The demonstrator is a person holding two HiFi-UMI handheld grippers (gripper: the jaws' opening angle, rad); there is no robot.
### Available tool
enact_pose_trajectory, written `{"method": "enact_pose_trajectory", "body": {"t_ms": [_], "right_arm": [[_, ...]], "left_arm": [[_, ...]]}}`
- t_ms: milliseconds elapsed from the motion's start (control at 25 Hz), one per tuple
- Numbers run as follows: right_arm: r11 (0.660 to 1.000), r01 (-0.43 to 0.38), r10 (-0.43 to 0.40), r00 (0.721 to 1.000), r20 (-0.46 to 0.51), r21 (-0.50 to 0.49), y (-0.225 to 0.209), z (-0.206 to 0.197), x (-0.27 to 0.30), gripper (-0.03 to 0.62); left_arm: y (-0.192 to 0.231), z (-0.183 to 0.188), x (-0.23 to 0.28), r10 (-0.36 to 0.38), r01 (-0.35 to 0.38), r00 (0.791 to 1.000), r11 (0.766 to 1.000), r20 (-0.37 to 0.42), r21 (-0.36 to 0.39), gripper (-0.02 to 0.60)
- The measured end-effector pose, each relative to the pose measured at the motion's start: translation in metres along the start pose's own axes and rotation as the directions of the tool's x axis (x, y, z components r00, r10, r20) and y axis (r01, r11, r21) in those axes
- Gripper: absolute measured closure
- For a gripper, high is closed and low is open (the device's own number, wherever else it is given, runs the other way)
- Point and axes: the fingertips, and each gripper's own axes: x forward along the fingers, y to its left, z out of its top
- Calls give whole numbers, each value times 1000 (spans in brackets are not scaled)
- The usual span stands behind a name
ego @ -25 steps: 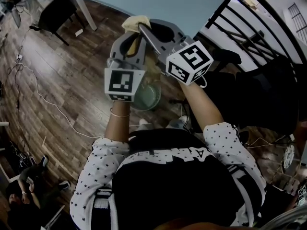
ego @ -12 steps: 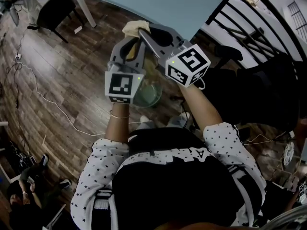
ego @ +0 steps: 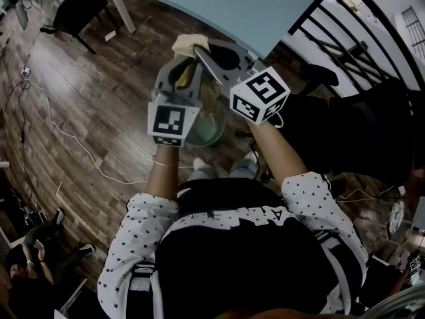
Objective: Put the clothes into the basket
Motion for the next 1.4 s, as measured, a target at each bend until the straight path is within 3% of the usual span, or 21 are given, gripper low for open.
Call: {"method": "enact_pose_trajectory", "body": {"t_ms": [1400], "right_arm": [[995, -16, 27, 993, -113, 102, -3, -85, 1, 556]], "left_arm": [[-10, -80, -4, -98, 96, 992, 995, -73, -24, 549]]}}
